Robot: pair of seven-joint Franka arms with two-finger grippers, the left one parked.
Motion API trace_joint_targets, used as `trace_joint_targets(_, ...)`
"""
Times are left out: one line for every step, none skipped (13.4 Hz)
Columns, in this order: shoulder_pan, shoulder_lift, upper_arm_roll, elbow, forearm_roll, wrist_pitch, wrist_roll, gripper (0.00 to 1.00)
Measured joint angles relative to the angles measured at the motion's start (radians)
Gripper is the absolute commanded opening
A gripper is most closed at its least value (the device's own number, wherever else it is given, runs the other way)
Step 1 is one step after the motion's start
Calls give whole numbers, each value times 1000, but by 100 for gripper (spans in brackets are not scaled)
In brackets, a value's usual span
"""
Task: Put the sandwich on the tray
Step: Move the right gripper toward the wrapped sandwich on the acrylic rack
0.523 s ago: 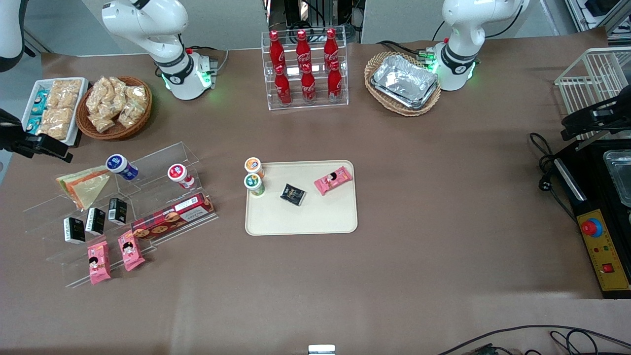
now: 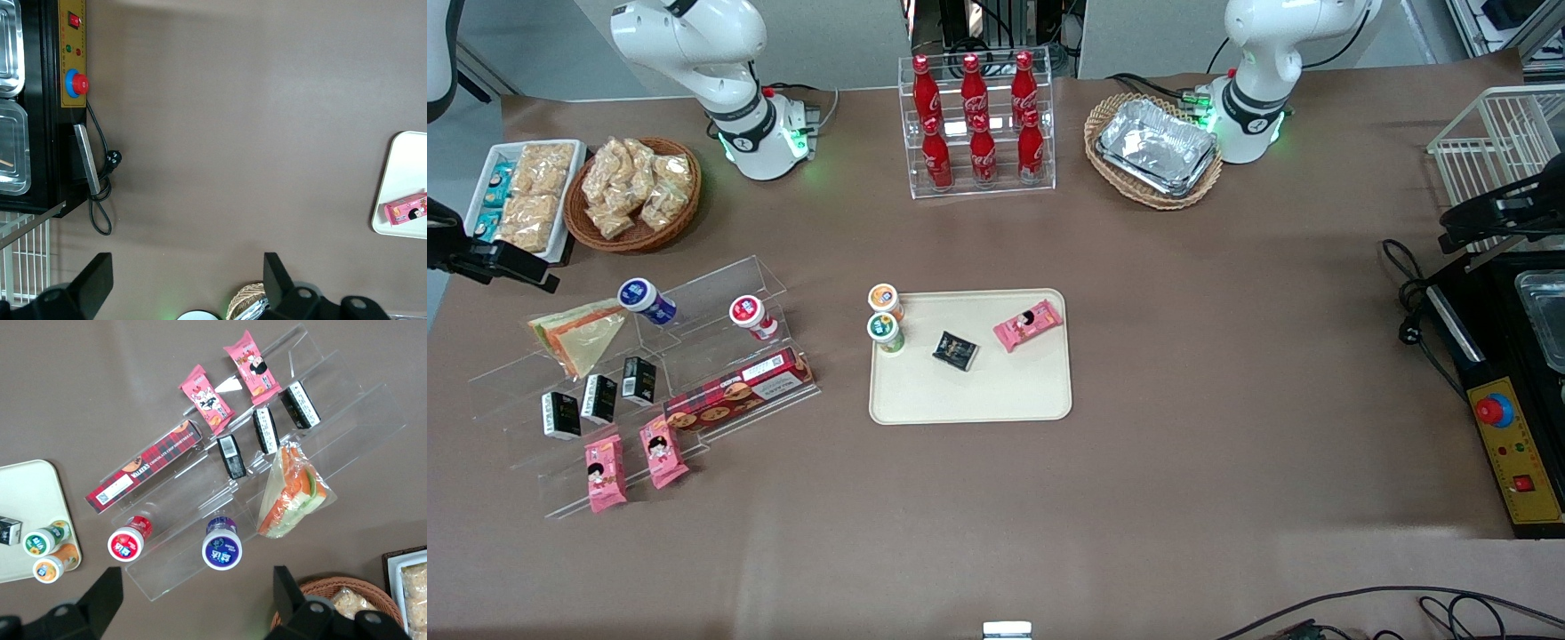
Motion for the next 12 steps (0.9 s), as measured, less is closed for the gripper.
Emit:
trace_joint_targets(-1, 6, -5, -2, -15, -1, 0, 100)
trace_joint_targets(-1, 13, -8, -3, -38, 5, -1, 100)
trace_joint_targets(-1, 21, -11, -3, -58, 21, -2, 100)
trace_joint_targets(-5, 29, -11, -3, -76, 39, -5, 100)
trace_joint_targets(-13, 38, -12, -4, -86, 54, -9, 100)
trace_joint_targets(-22, 45, -14, -4, -91, 66, -12, 100)
trace_joint_targets(-28, 52, -19, -4, -95, 79, -13, 100)
trace_joint_targets(-34, 58, -26, -4, -99, 103, -7, 100)
trace_joint_targets(-42, 65, -32, -4, -99, 127, 0, 100)
trace_joint_targets(-49, 73, -36, -4, -99, 142, 4, 100)
trace_joint_targets(-53, 83, -41, -5, -100, 150, 9, 100)
trace_joint_targets(-54, 92, -52, -7, -100, 155, 14, 100)
